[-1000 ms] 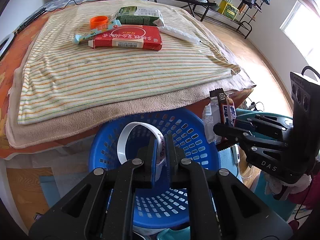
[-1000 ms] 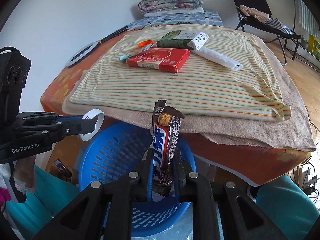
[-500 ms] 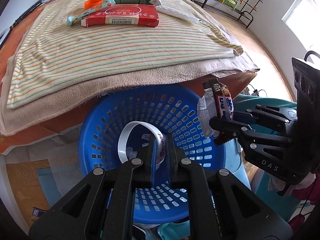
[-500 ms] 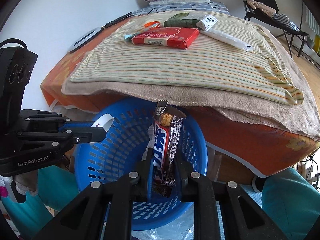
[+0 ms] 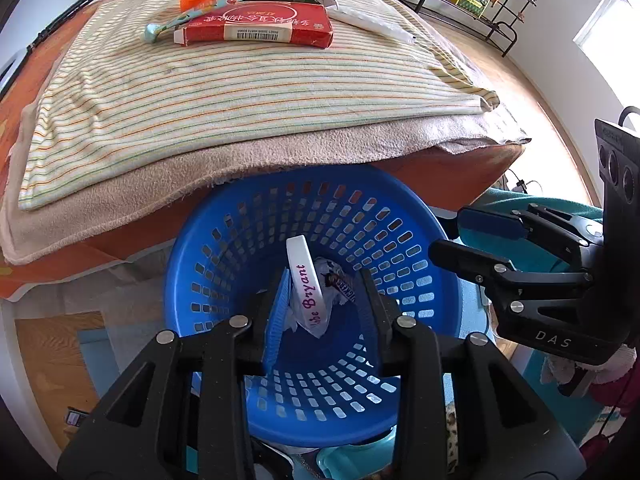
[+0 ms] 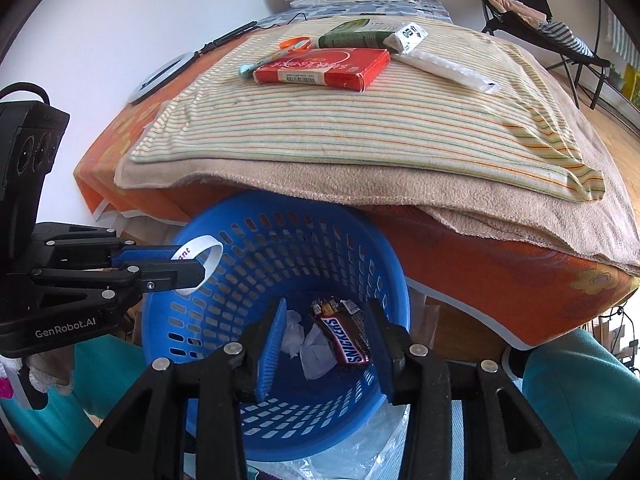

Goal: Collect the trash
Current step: 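Carry wristband and wrapper to the blue basket and release both, then move both tools back over the bed toward the tube and milk carton, then grasp the grapefruit-print tube with the left tool while the right tool grasps the milk carton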

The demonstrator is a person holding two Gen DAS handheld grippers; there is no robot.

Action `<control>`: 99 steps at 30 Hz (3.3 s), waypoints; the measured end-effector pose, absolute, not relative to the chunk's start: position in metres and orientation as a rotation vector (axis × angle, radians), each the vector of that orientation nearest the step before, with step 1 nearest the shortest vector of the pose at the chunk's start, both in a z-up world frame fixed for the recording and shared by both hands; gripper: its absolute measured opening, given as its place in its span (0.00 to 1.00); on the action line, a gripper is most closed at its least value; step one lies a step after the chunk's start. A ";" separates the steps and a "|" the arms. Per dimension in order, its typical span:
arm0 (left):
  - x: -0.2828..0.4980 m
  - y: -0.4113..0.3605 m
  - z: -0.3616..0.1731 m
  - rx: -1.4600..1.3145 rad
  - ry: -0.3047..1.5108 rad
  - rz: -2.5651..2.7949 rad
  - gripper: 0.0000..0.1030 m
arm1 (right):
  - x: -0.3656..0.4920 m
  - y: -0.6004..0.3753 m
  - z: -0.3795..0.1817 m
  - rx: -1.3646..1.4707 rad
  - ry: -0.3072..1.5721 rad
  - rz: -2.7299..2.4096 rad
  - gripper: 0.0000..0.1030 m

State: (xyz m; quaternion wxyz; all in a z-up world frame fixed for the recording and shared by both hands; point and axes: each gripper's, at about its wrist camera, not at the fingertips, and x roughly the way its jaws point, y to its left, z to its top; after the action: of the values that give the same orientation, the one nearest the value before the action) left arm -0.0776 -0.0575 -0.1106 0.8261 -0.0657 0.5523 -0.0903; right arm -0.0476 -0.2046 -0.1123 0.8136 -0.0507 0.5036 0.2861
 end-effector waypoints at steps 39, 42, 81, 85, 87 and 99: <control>-0.012 -0.013 -0.046 -0.150 1.032 -0.088 0.62 | -0.008 -0.216 -0.069 -0.056 1.025 0.537 0.90; 0.002 -0.002 -0.039 -0.151 1.016 -0.078 0.62 | 0.005 -0.218 -0.057 -0.047 0.994 0.534 0.90; 0.164 0.120 -0.101 -0.536 1.146 -0.204 0.51 | 0.260 -0.190 -0.083 0.378 1.060 0.569 0.74; 0.152 0.119 -0.098 -0.515 1.159 -0.235 0.51 | 0.267 -0.186 -0.091 0.399 1.072 0.564 0.71; 0.146 0.113 -0.094 -0.468 1.160 -0.232 0.51 | 0.269 -0.183 -0.093 0.401 1.072 0.563 0.70; 0.136 0.082 -0.097 -0.317 1.146 -0.236 0.43 | 0.280 -0.163 -0.102 0.397 1.061 0.571 0.70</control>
State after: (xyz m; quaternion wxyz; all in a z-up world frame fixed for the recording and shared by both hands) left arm 0.1355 0.0818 -0.0971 0.8218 -0.1490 0.5387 -0.1108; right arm 0.2798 -0.1633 -0.1018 0.8054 0.1855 0.4956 0.2670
